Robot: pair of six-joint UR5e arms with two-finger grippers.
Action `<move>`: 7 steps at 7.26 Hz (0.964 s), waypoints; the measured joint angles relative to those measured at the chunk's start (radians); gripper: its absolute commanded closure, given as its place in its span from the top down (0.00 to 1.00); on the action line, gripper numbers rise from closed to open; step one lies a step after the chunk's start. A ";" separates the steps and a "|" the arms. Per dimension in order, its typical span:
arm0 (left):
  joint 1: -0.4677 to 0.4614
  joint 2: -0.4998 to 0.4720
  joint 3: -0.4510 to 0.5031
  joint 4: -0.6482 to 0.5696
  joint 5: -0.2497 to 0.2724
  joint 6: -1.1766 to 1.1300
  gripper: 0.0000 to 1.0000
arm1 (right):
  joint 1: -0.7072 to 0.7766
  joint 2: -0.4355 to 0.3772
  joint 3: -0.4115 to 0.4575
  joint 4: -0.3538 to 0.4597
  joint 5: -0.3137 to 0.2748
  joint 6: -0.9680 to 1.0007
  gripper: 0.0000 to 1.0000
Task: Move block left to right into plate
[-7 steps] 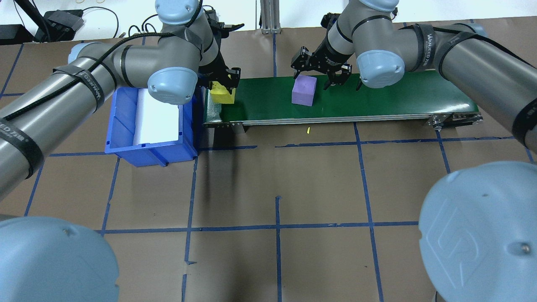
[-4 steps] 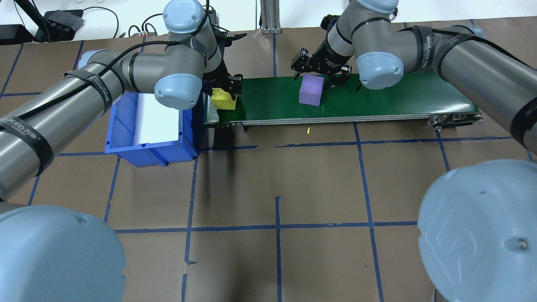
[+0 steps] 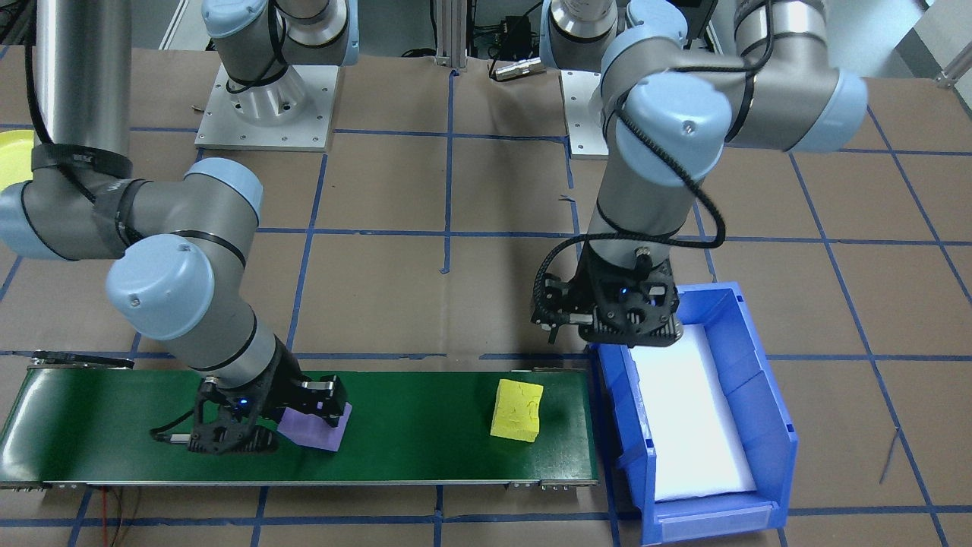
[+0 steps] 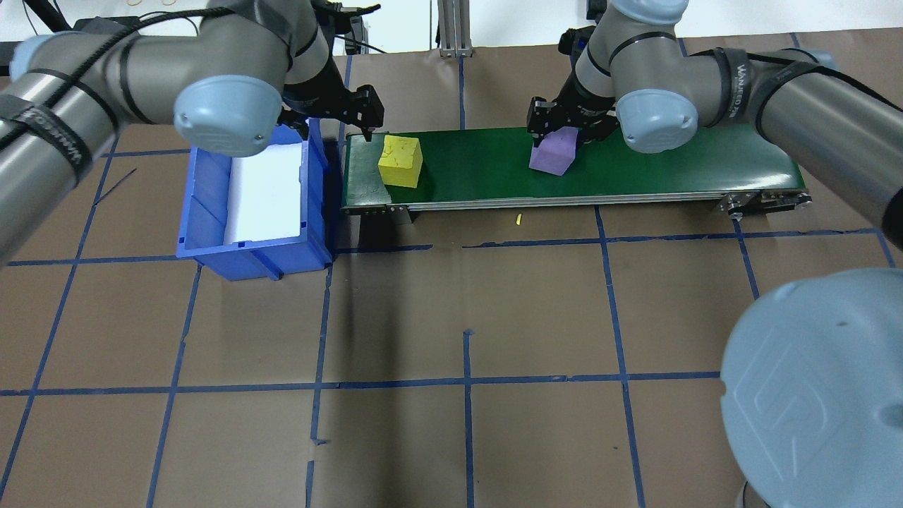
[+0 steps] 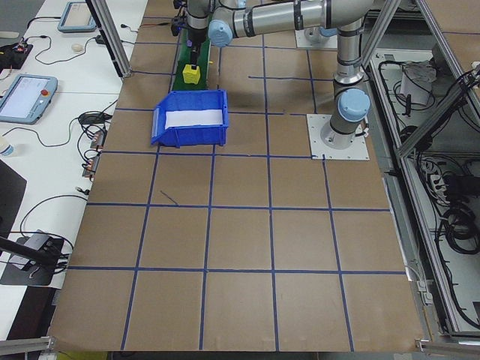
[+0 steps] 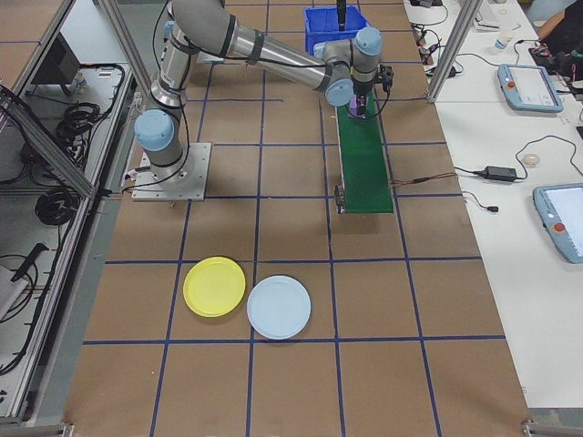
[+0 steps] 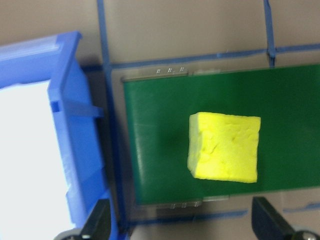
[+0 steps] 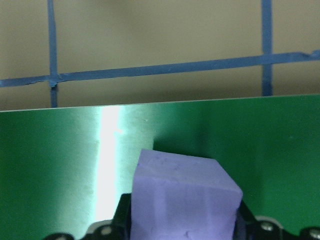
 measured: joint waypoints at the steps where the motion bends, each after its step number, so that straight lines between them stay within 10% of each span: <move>1: 0.030 0.081 0.001 -0.097 0.002 0.008 1.00 | -0.021 -0.036 0.005 0.041 -0.096 -0.109 0.51; 3: 0.070 0.224 0.000 -0.259 0.018 0.033 1.00 | -0.088 -0.077 0.023 0.078 -0.265 -0.354 0.52; 7: 0.166 0.337 -0.025 -0.409 0.006 0.019 1.00 | -0.469 -0.146 0.056 0.095 -0.295 -0.991 0.52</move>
